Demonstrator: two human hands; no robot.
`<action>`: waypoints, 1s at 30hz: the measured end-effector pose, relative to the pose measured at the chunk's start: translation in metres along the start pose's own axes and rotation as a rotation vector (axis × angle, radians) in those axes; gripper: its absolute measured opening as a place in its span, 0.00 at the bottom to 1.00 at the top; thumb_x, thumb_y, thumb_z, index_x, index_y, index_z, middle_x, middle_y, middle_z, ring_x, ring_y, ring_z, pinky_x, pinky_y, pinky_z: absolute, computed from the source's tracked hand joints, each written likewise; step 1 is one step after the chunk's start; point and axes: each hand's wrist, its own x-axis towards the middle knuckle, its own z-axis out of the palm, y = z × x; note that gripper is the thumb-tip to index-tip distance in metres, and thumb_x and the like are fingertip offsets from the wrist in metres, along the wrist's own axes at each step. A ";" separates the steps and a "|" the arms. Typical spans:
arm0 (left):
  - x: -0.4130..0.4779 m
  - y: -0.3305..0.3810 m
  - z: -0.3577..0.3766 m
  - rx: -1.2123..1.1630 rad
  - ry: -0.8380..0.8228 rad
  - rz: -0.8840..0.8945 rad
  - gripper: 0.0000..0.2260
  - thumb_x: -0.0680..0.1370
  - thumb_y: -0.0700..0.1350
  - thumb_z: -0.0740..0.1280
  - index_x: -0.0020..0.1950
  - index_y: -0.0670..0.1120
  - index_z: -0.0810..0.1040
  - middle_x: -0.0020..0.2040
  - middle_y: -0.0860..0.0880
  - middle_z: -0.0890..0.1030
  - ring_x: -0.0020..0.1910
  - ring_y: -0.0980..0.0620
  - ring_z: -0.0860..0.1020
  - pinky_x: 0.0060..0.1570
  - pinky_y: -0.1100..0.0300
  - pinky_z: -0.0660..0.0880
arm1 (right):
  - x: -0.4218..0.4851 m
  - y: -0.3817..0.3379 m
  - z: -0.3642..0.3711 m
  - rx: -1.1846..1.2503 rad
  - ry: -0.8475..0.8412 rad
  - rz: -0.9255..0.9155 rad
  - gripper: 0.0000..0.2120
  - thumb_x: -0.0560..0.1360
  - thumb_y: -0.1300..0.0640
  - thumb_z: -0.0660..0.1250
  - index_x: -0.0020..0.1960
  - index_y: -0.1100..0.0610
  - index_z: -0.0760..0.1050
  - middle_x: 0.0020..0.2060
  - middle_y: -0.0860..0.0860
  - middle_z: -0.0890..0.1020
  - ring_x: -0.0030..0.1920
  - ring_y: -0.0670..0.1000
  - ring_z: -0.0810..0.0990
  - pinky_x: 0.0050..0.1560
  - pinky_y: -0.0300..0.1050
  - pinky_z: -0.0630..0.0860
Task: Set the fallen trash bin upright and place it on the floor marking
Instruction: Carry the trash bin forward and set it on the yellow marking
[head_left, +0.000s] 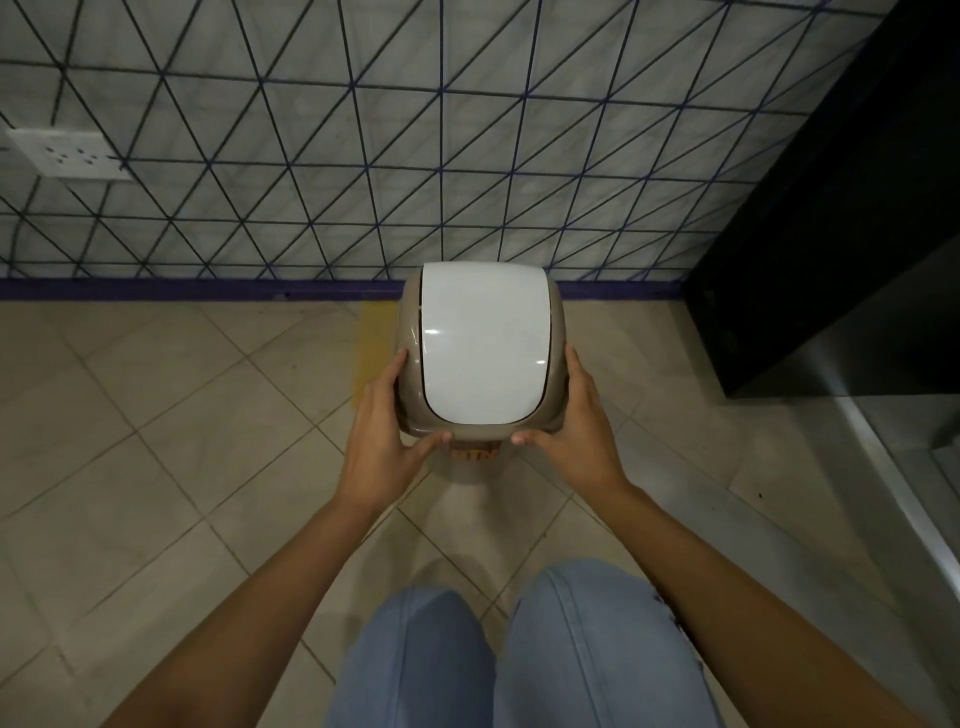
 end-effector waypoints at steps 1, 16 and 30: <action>0.002 0.000 0.001 0.010 0.001 -0.005 0.44 0.65 0.46 0.78 0.74 0.44 0.57 0.70 0.47 0.67 0.65 0.59 0.64 0.61 0.69 0.64 | 0.004 -0.001 0.000 -0.002 -0.002 0.005 0.57 0.59 0.60 0.80 0.76 0.48 0.46 0.73 0.51 0.61 0.73 0.52 0.60 0.69 0.58 0.65; 0.029 -0.004 0.006 -0.110 0.005 -0.076 0.43 0.64 0.45 0.78 0.73 0.47 0.59 0.66 0.54 0.65 0.66 0.54 0.66 0.62 0.59 0.68 | 0.042 -0.002 -0.006 0.042 -0.024 -0.014 0.57 0.55 0.61 0.82 0.75 0.50 0.52 0.70 0.51 0.67 0.71 0.51 0.65 0.66 0.57 0.69; 0.051 -0.014 0.013 -0.554 -0.042 -0.429 0.44 0.66 0.39 0.76 0.75 0.49 0.54 0.68 0.48 0.70 0.63 0.51 0.73 0.53 0.57 0.78 | 0.066 0.006 0.000 0.289 -0.015 0.086 0.40 0.56 0.62 0.81 0.60 0.41 0.67 0.56 0.45 0.78 0.60 0.48 0.76 0.60 0.47 0.75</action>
